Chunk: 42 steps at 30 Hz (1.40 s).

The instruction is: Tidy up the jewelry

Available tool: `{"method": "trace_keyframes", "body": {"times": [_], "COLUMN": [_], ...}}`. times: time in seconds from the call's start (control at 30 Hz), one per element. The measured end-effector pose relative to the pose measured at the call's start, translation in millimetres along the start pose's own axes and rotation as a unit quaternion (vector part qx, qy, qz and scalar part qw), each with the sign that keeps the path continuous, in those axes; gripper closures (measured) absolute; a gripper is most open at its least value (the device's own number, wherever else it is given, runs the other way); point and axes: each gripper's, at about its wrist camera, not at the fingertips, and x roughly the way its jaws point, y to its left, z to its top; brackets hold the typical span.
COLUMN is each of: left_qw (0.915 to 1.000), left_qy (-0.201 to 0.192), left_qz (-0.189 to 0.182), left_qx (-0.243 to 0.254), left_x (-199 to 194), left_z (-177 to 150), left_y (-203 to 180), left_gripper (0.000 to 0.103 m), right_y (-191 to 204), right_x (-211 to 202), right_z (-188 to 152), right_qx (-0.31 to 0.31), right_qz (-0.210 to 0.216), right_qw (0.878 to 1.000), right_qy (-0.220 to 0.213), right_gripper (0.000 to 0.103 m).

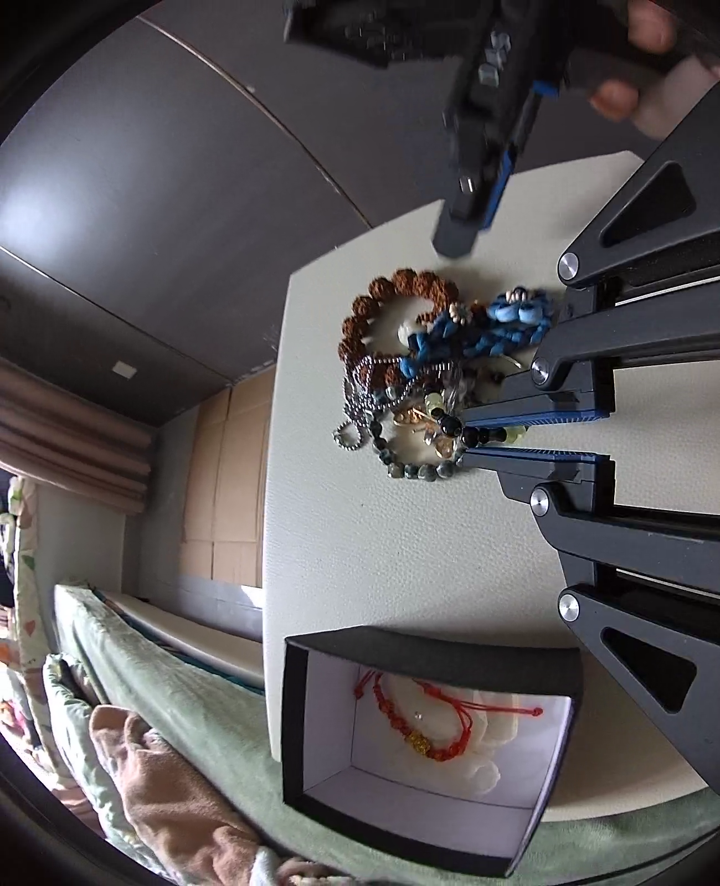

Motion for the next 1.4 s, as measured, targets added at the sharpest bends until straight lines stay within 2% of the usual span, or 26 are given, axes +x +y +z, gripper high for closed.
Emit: {"method": "trace_keyframes", "body": {"times": [0.27,0.47,0.53,0.57,0.6,0.67,0.73,0.77,0.8,1.03,1.07,1.1,1.3,1.4], "left_qw": [0.9996,0.9987,0.9982,0.9979,0.9976,0.9972,0.9965,0.9958,0.9948,0.9878,0.9871,0.9861,0.9757,0.9795], "left_qy": [-0.027,-0.044,-0.051,-0.054,-0.057,-0.062,-0.067,-0.073,-0.081,-0.135,-0.139,-0.144,-0.2,-0.188], "left_qz": [-0.009,-0.018,-0.024,-0.027,-0.029,-0.032,-0.039,-0.045,-0.052,-0.076,-0.078,-0.081,-0.09,-0.072], "left_qx": [-0.002,-0.016,-0.022,-0.024,-0.025,-0.028,-0.031,-0.033,-0.034,-0.015,-0.016,-0.017,-0.008,0.006], "left_x": [-23.9,-42.5,-48.8,-52.0,-55.0,-60.4,-66.0,-69.5,-74.7,-105.8,-109.0,-112.8,-145.9,-141.8], "left_z": [0.5,0.5,1.1,1.2,0.7,0.7,0.7,1.1,1.3,2.7,3.3,3.4,7.5,8.8], "left_y": [5.3,18.1,22.1,23.6,24.9,27.2,29.0,29.2,29.1,20.8,20.3,20.1,14.1,9.1], "left_gripper": [0.096,0.096,0.096,0.096,0.096,0.096,0.096,0.096,0.096,0.096,0.097,0.103,0.103,0.103], "right_y": [10.6,26.0,34.1,37.3,39.0,40.1,39.7,38.9,38.3,41.4,43.0,44.1,51.0,59.3], "right_x": [26.2,37.3,38.8,39.3,38.9,37.6,34.5,31.5,27.2,-5.4,-7.6,-10.4,-22.0,-19.5], "right_z": [-15.0,-24.2,-28.7,-31.1,-32.4,-34.5,-35.9,-36.1,-36.1,-34.9,-33.0,-31.6,-22.3,-19.1], "right_qx": [-0.034,-0.08,-0.104,-0.116,-0.124,-0.126,-0.128,-0.126,-0.124,-0.116,-0.115,-0.113,-0.1,-0.102], "right_qz": [-0.035,-0.086,-0.111,-0.125,-0.129,-0.112,-0.113,-0.108,-0.101,-0.055,-0.049,-0.044,-0.013,-0.005], "right_qw": [0.998,0.992,0.988,0.985,0.983,0.985,0.985,0.985,0.987,0.992,0.992,0.992,0.994,0.994], "right_qy": [0.036,0.044,0.04,0.038,0.037,0.042,0.037,0.035,0.03,-0.011,-0.016,-0.02,-0.044,-0.045], "right_gripper": [0.043,0.043,0.047,0.061,0.067,0.07,0.073,0.079,0.079,0.08,0.08,0.08,0.08,0.08]}}
